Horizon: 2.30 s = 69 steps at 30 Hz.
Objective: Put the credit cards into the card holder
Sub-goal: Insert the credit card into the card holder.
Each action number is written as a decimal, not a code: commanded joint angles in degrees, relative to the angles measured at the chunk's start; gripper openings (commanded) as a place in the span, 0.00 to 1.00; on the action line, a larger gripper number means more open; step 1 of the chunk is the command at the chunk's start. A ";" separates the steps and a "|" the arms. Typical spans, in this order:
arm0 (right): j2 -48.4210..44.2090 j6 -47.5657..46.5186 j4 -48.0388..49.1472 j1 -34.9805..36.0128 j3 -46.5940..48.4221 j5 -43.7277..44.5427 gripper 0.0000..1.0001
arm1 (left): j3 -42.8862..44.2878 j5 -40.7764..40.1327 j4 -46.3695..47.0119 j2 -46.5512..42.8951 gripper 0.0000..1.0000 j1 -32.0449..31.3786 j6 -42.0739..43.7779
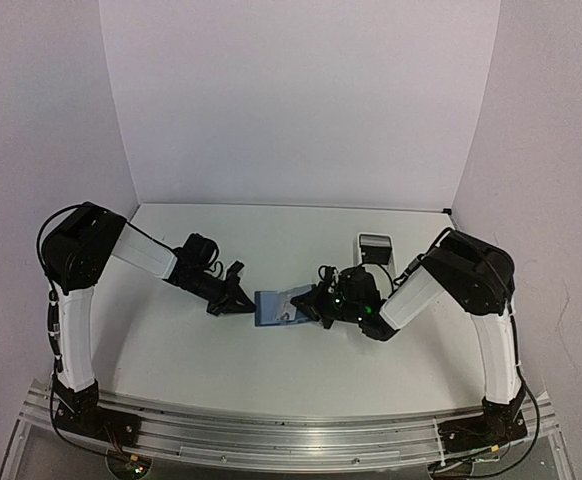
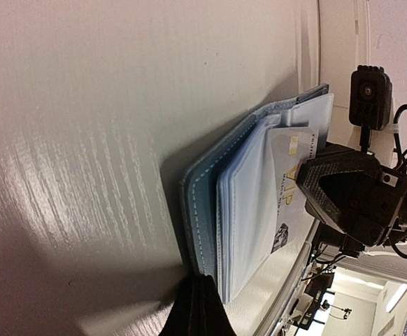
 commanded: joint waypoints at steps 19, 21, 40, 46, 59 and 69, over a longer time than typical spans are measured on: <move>-5.11 -0.20 -20.59 0.07 2.27 -5.15 0.00 | 1.59 -7.19 -7.84 4.40 0.00 -1.11 0.51; -5.85 -2.25 -25.08 0.07 4.38 -3.97 0.00 | 1.66 -7.24 -7.90 4.42 0.00 -1.02 0.62; -9.20 -6.09 -33.79 -0.37 6.48 -0.50 0.00 | 1.62 -7.44 -8.16 4.33 0.00 -0.93 0.90; -6.52 -6.80 -33.51 -0.37 7.53 -5.20 0.00 | 1.69 -7.24 -8.09 4.42 0.00 -0.98 1.07; 1.69 -6.96 -25.46 -0.37 10.97 -13.07 0.00 | 1.72 -7.02 -7.81 4.29 0.00 -1.03 1.51; 4.34 -6.49 -25.29 0.81 13.71 -14.28 0.32 | 2.19 -7.02 -7.84 4.51 0.00 -1.04 1.78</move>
